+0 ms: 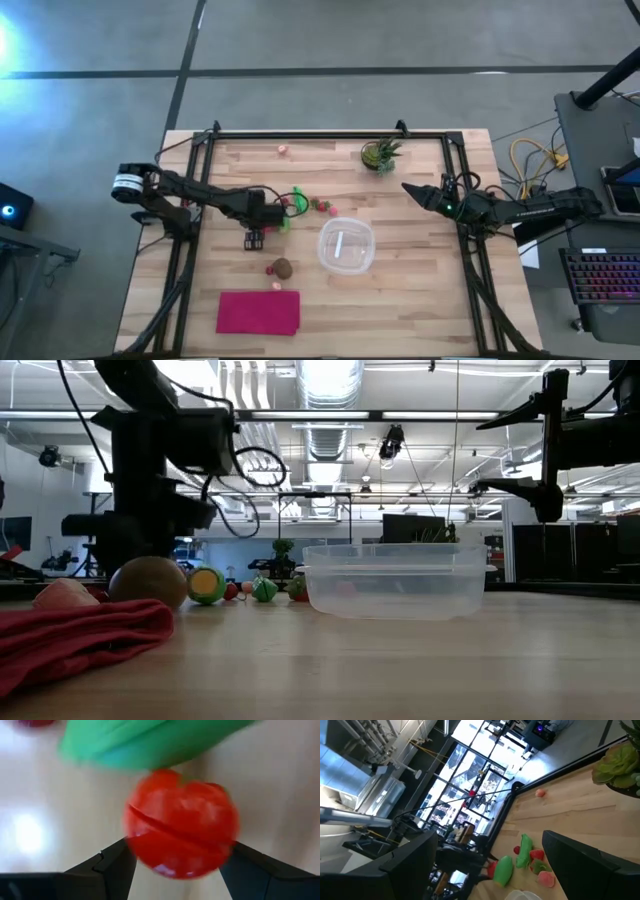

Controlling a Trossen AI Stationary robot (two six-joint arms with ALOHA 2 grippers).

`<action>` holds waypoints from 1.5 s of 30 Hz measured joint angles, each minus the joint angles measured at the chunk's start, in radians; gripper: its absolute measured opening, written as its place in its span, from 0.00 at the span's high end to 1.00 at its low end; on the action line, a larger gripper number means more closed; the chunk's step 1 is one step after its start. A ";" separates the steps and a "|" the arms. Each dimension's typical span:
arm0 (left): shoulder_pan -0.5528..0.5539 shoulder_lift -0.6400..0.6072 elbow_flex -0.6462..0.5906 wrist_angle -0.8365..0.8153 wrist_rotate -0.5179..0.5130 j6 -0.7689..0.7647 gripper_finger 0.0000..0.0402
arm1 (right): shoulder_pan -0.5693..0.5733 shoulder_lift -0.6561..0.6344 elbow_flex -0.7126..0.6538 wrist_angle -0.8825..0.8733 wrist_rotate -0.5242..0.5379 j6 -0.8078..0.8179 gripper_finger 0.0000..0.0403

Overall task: Pick and placing Produce into tupperware
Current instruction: Put the tomato into the transparent container

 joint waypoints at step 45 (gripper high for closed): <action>-0.035 -0.054 0.001 0.302 0.267 -0.101 0.40 | 0.000 0.000 0.000 -0.048 -0.010 0.019 0.13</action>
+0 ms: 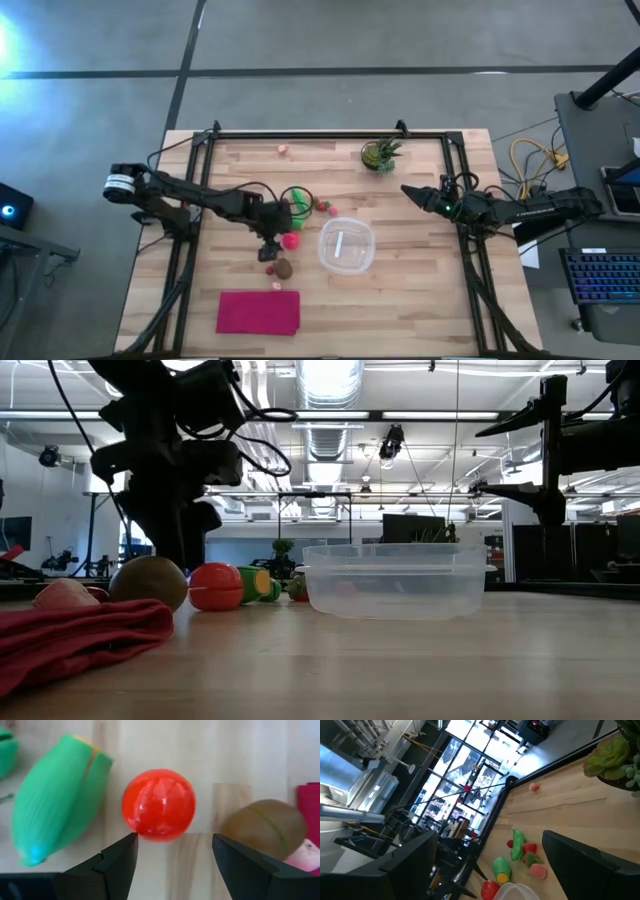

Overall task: Pick and placing Produce into tupperware
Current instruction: Put the tomato into the transparent container

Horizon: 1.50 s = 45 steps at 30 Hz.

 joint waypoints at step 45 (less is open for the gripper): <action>-0.045 -0.005 0.058 0.157 -0.130 0.003 0.40 | 0.000 -0.002 0.000 -0.056 -0.050 0.059 0.13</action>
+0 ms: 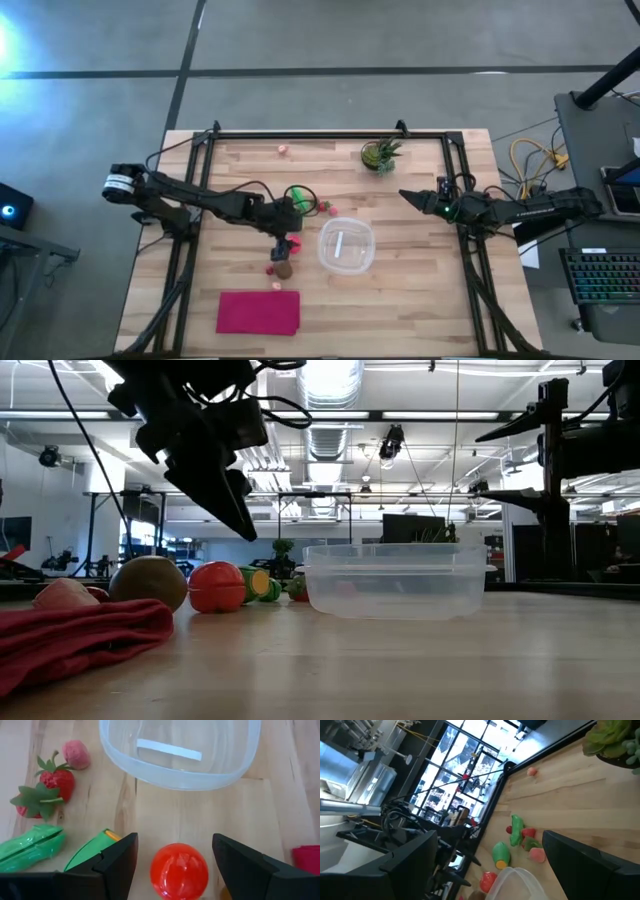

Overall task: Pick and placing Produce into tupperware
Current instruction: Put the tomato into the transparent container

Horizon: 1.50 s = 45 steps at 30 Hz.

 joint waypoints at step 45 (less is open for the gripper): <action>-0.101 0.197 0.003 -0.043 -0.113 0.041 0.20 | 0.000 0.000 0.000 -0.076 -0.104 -0.005 0.13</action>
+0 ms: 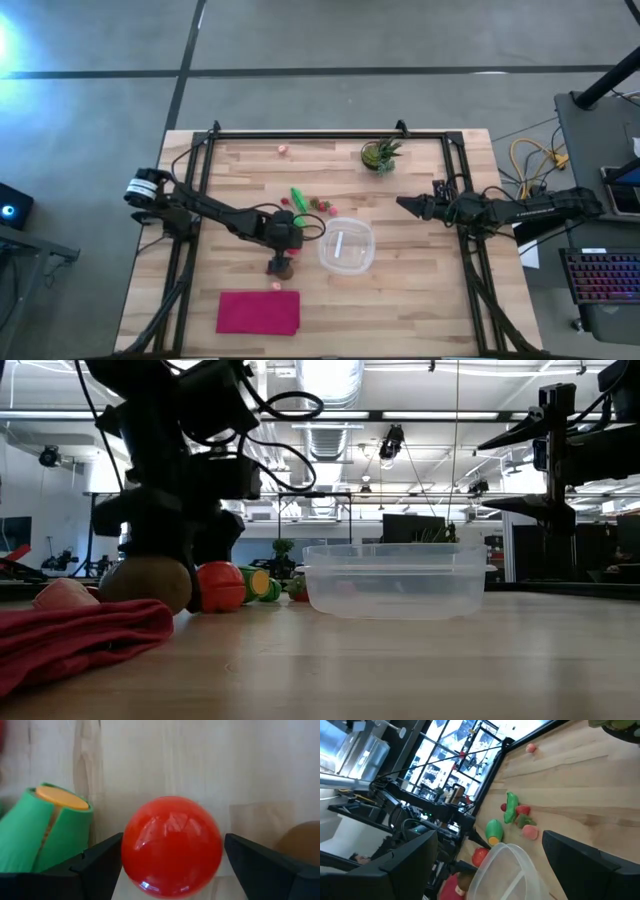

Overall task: Pick and placing Produce into tupperware
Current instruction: Put the tomato into the transparent container

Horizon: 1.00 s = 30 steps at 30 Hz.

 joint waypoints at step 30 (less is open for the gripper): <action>0.031 -0.136 0.238 -0.091 -0.048 0.239 0.39 | 0.000 0.000 0.000 -0.030 0.001 0.024 0.13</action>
